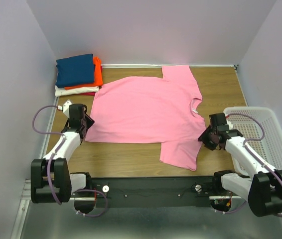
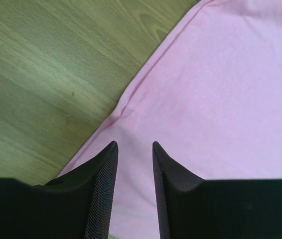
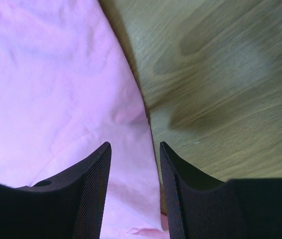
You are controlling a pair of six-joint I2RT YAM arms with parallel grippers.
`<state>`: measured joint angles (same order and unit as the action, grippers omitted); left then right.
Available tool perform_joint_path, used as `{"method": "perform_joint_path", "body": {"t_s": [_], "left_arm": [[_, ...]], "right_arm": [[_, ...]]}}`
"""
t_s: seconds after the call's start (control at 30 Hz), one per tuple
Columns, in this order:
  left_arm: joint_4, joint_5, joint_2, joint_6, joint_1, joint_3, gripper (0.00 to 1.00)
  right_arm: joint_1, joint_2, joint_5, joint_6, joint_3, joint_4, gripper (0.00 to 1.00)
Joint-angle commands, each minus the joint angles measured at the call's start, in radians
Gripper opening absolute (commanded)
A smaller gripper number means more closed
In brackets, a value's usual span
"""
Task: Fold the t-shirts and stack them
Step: Flatten the tshirt out
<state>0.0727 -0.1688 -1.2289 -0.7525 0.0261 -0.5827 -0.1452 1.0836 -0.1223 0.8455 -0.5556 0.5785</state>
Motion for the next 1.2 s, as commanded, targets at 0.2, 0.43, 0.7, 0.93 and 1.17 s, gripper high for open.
{"method": "perform_joint_path", "body": {"t_s": [0.2, 0.43, 0.7, 0.93, 1.17], "left_arm": [[0.081, -0.009, 0.186, -0.059, 0.005, 0.076, 0.46], [0.076, 0.012, 0.161, -0.094, 0.003, 0.133, 0.56], [0.140, -0.040, 0.091, -0.099, -0.003, 0.095, 0.57], [0.239, -0.127, 0.071, -0.120, -0.002, 0.063, 0.57], [0.324, -0.150, 0.085, -0.163, -0.009, 0.040, 0.61]], "right_arm": [[-0.005, -0.096, 0.174, 0.052, 0.131, 0.040, 0.51], [-0.007, -0.080, 0.167, 0.061, 0.143, 0.032, 0.52], [-0.005, -0.042, 0.131, 0.035, 0.117, -0.009, 0.52], [-0.005, 0.053, 0.127, -0.009, 0.109, -0.090, 0.52], [-0.005, 0.153, 0.159, -0.029, 0.120, -0.175, 0.52]]}}
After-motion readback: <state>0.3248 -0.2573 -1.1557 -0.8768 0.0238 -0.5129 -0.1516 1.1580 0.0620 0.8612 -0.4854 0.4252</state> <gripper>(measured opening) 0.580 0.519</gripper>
